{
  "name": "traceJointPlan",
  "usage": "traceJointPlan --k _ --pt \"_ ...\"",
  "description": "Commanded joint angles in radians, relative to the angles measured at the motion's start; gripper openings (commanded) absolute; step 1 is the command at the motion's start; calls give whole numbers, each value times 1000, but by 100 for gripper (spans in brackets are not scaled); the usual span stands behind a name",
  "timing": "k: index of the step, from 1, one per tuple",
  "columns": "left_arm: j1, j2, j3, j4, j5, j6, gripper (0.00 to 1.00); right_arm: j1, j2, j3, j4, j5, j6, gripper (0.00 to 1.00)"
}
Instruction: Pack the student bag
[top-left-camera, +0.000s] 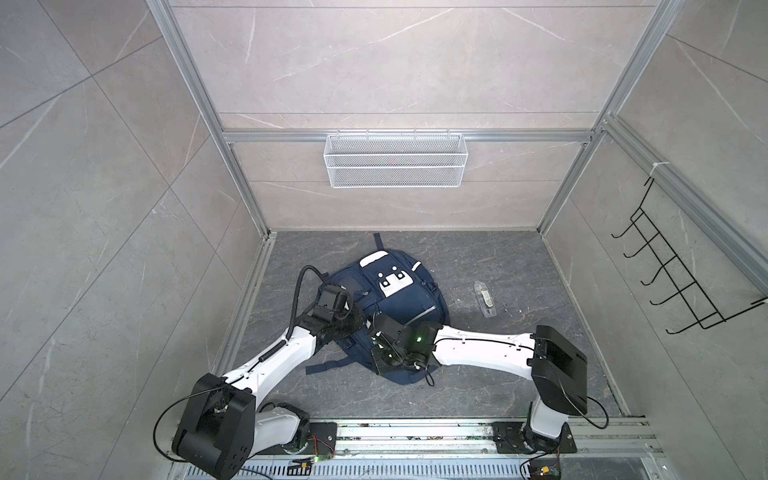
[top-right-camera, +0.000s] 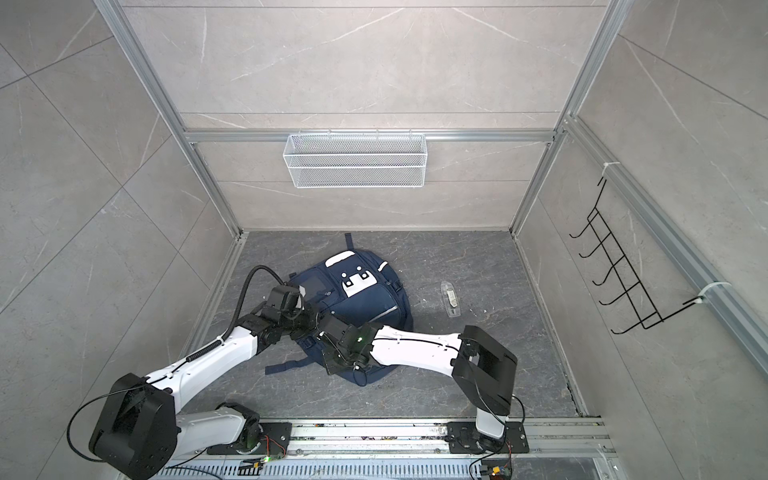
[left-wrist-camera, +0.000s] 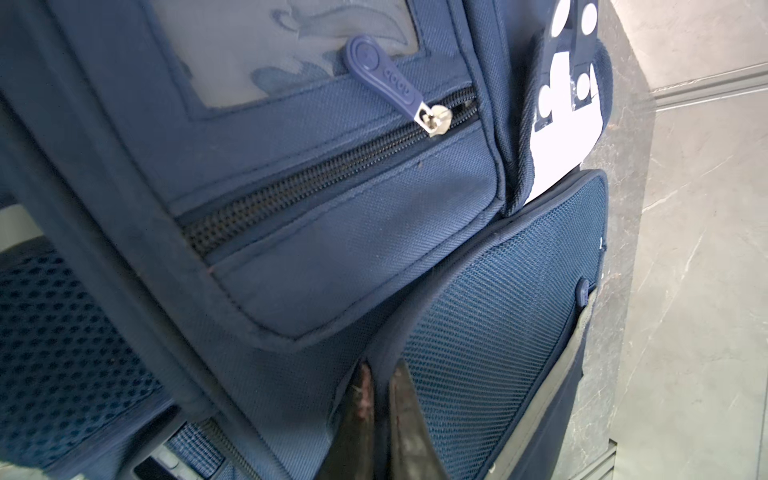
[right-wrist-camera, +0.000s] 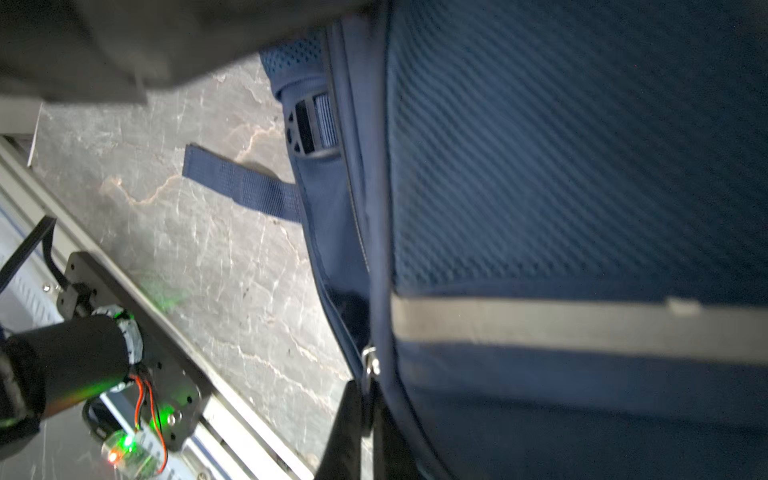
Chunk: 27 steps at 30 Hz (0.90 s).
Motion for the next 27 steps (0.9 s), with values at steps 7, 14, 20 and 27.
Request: traceJointPlan --k 7,14,20,27 --pt "-10 -56 -24 39 30 -30 0 -54 64 90 77 57 132 0" --pt "-7 -58 -17 -9 -10 -4 0 -64 4 23 91 26 89 17" --pt "38 -66 9 -70 -26 43 0 -64 -190 -203 135 5 65 41" --pt "106 -95 34 -140 -29 103 3 -133 -437 -334 -26 147 23 56"
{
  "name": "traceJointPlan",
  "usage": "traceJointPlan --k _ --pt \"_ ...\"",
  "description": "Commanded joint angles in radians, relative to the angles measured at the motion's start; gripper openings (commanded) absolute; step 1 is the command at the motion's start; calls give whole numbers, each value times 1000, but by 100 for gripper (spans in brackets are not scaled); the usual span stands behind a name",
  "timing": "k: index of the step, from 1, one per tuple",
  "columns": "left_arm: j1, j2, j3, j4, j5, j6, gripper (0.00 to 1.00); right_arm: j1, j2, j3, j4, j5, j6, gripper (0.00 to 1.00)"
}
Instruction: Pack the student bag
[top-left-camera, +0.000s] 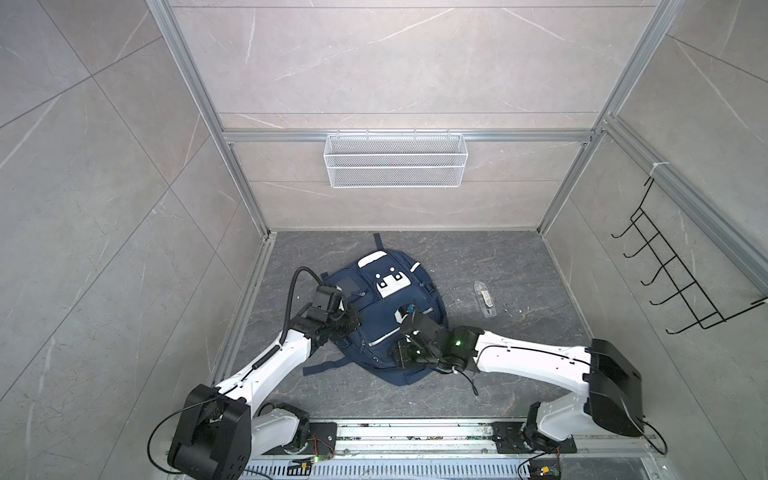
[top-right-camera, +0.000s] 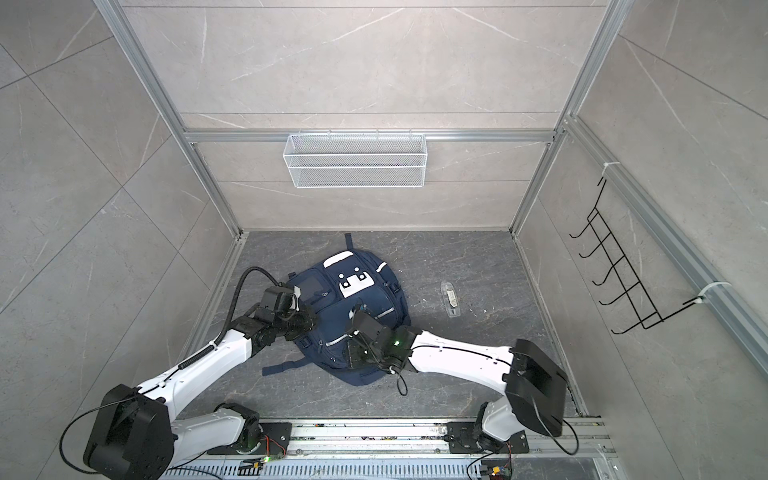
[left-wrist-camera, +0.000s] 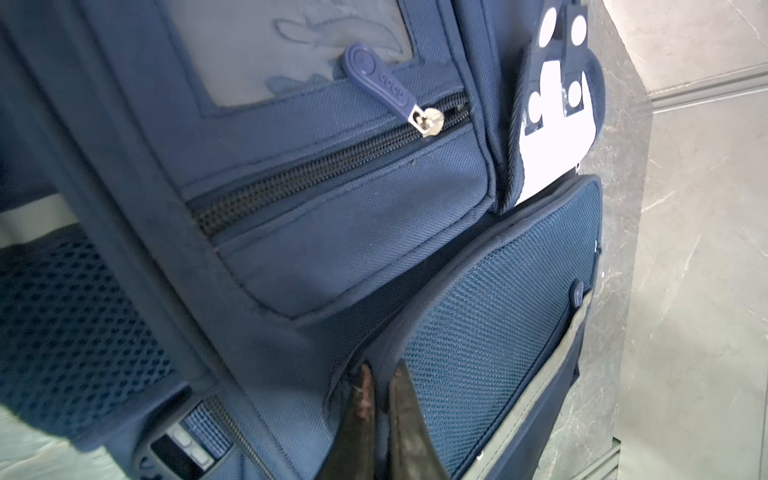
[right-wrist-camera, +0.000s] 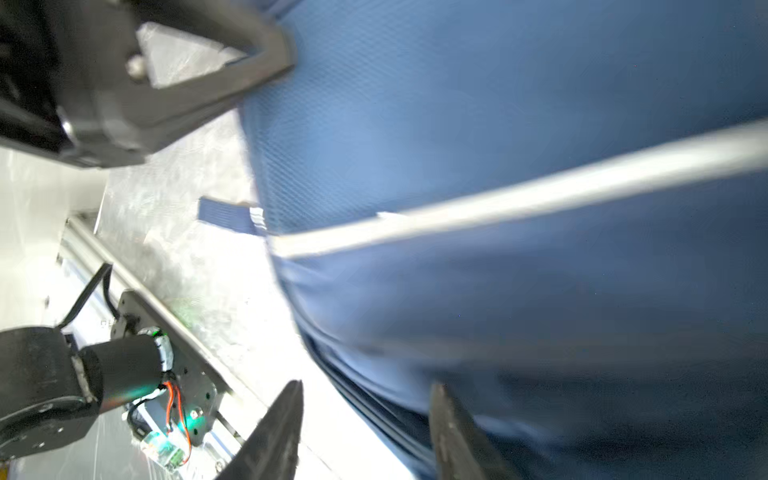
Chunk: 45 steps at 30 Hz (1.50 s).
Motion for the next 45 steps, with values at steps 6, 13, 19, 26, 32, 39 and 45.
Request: traceJointPlan --k 6,13,19,26,32,39,45 --pt "105 -45 40 -127 -10 87 15 -245 -135 -20 -204 121 -127 69" --pt "163 -34 55 -157 33 116 35 -496 -123 -34 -208 56 -165 71" --pt "163 -84 15 -149 62 89 45 -523 -5 -27 -84 -105 -167 72" --pt "162 -152 -106 -84 133 30 47 -525 148 -6 17 -175 -137 68" --pt "161 -143 -136 -58 148 22 47 -525 187 -73 116 -255 -93 53" --pt "161 -66 -103 -20 156 22 46 -523 106 -192 146 -282 -75 24" --pt "162 -11 -66 -3 148 24 46 -522 34 -263 155 -302 -56 12"
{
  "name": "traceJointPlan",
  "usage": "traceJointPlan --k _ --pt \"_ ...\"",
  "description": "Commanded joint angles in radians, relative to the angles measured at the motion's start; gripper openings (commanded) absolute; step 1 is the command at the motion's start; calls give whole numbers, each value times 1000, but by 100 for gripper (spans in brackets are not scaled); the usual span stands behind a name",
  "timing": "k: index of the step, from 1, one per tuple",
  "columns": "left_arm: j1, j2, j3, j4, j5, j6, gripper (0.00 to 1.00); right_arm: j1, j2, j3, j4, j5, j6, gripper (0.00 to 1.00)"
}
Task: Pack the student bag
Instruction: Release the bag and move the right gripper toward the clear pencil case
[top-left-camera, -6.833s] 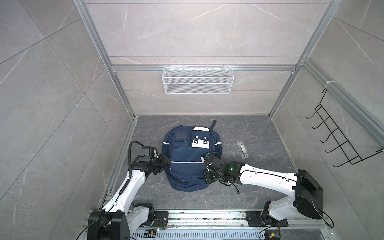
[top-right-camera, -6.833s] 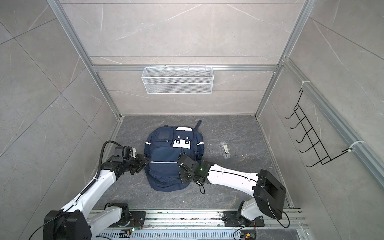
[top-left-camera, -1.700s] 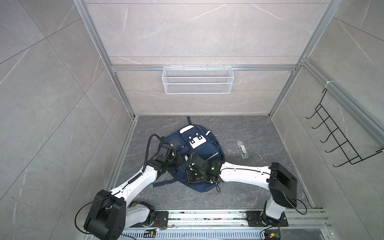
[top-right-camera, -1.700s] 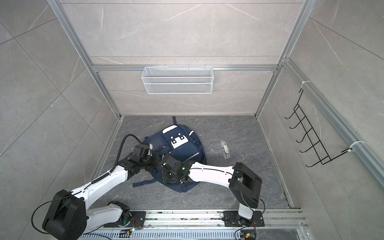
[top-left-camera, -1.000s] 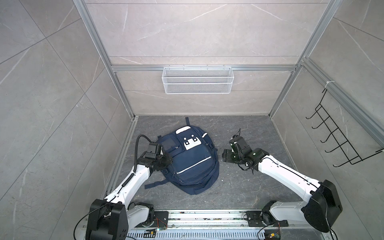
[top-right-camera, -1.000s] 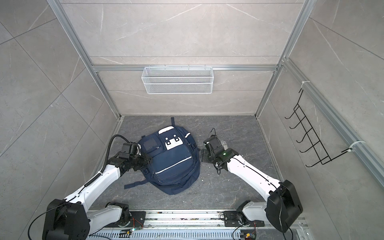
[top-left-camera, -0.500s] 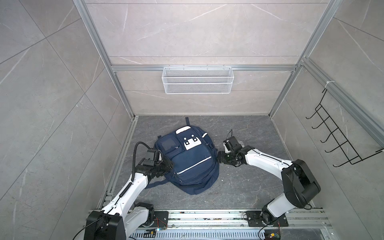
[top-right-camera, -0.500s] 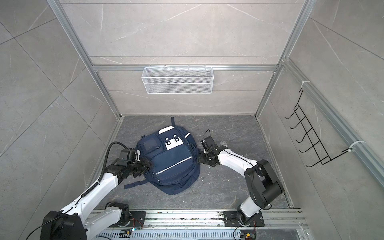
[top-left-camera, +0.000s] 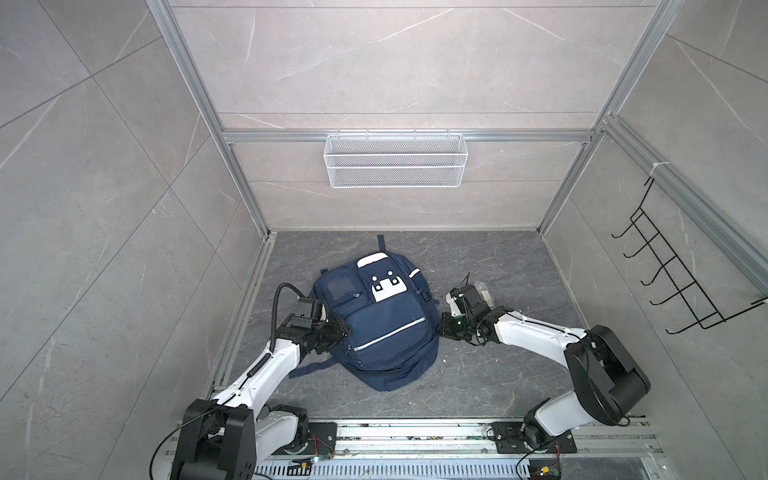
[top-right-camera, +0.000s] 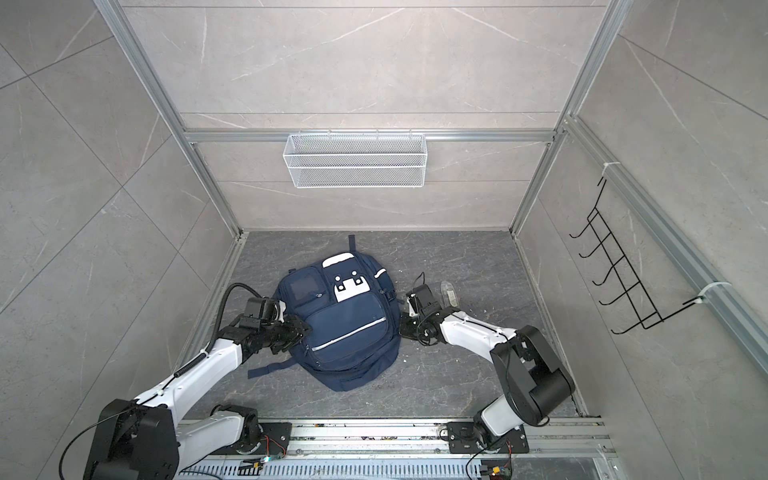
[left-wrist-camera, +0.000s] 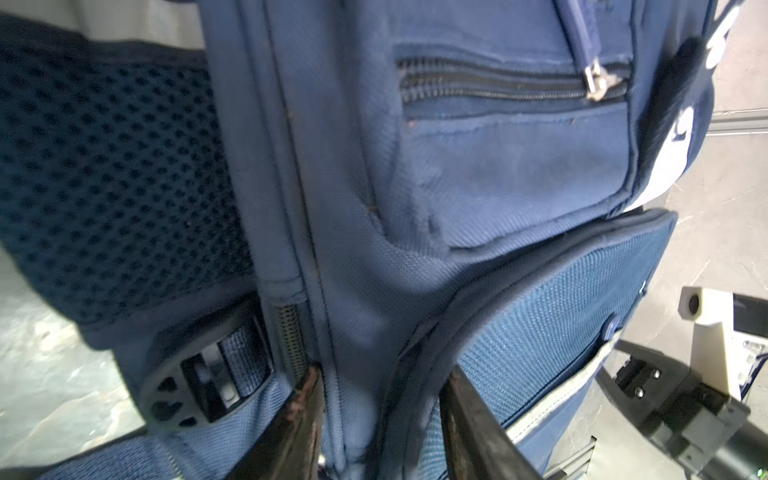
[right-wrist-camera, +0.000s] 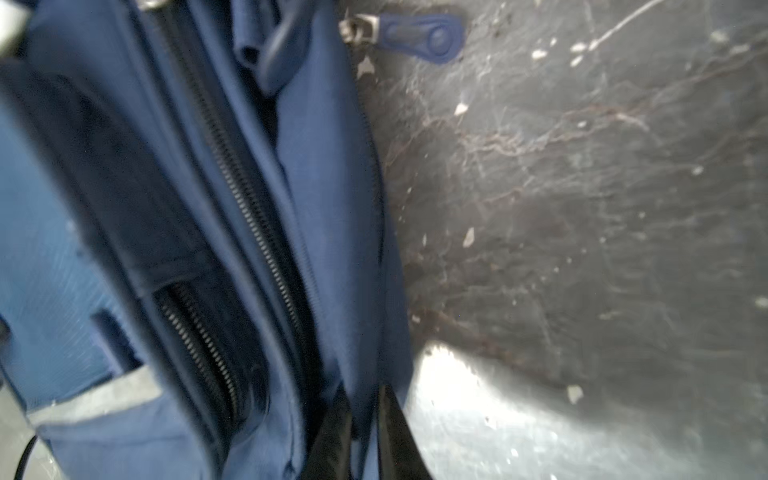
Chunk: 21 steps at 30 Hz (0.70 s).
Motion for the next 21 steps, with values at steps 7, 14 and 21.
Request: traceJointPlan --k 7,14,21 --pt "2 22 77 7 -12 11 46 3 -79 -15 -95 31 -19 46" --pt "3 -39 123 -75 -44 42 49 -73 -116 137 -269 188 -128 61" --pt "2 -96 208 -177 -46 96 53 -296 -3 256 -319 222 -214 64"
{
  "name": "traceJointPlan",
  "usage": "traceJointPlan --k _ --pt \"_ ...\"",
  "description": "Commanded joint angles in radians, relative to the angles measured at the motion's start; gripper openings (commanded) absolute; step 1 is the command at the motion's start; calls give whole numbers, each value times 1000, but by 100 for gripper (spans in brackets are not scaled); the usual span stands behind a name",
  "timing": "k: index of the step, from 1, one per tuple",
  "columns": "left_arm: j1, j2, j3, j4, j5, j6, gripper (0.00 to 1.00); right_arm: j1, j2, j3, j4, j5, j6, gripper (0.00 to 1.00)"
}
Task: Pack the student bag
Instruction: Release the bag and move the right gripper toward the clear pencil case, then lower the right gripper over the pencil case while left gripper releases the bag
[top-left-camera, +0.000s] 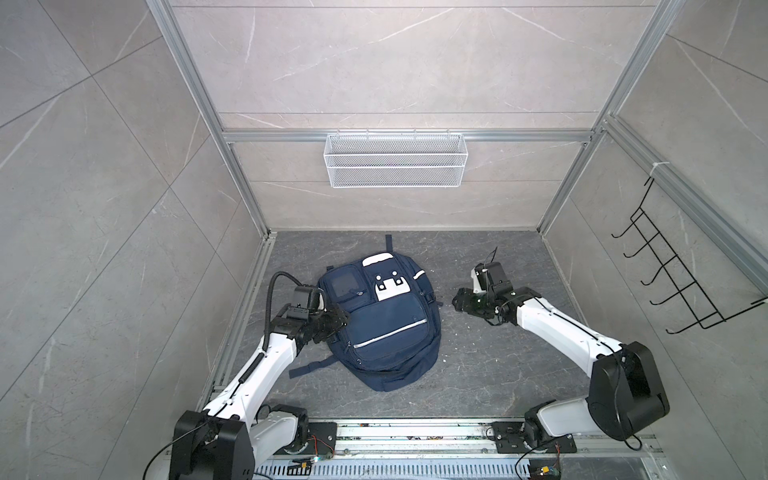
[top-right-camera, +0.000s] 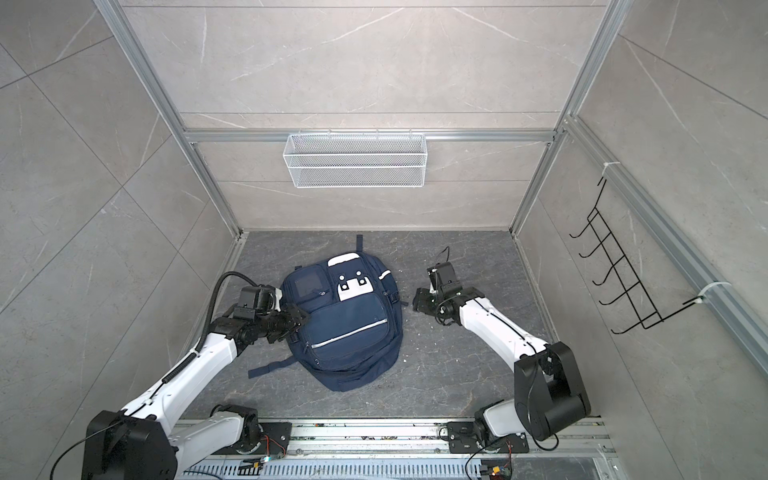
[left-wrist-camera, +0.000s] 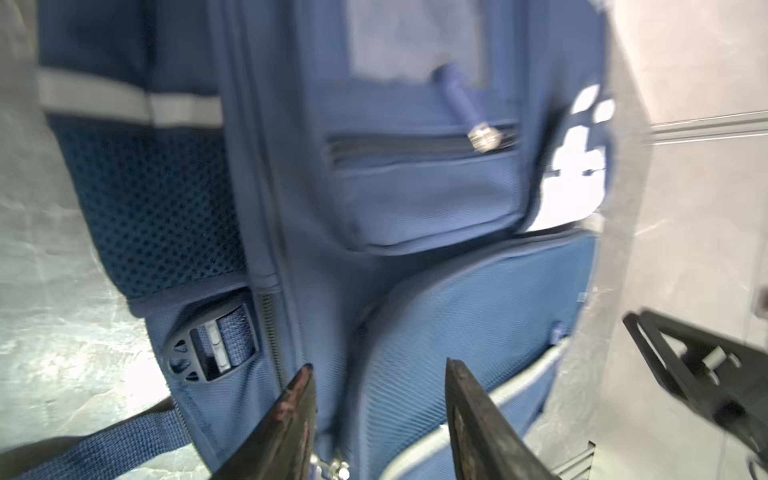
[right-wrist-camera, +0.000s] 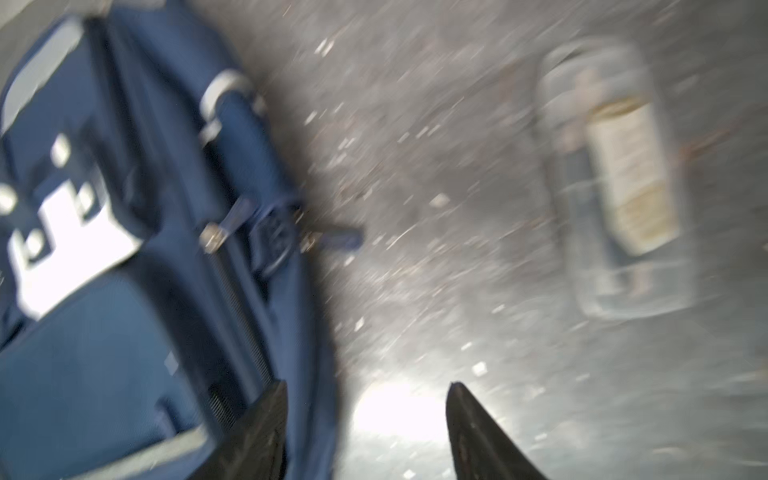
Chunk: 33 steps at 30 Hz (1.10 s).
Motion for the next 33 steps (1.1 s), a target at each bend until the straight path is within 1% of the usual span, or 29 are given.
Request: traceJointPlan --k 1,4,7,13,16,21,26,28,31,33 --pt "1 -42 65 -56 -12 54 53 -98 69 49 -72 44 -66 64" --pt "-8 -46 90 -62 -8 59 57 -167 133 106 -75 29 -70 64" --pt "-37 -9 128 -66 -11 61 57 -184 192 149 -77 36 -73 66" --pt "-140 69 211 -65 -66 47 57 -206 308 209 -72 -3 -71 70" --pt "-201 128 260 -52 -84 32 57 -206 371 261 -98 4 -84 70" --pt "-349 279 386 -51 -117 34 58 -207 413 292 -98 0 -90 70" --pt "-414 393 445 -18 -113 13 58 -203 455 305 -100 -19 -96 70" --pt "-438 433 469 -6 -115 9 58 -198 466 310 -104 5 -100 70" --pt "-479 502 525 -5 -110 6 58 -187 478 333 -134 78 -108 70" --pt "-508 552 575 -13 -111 10 58 -180 464 325 -126 96 -110 70"
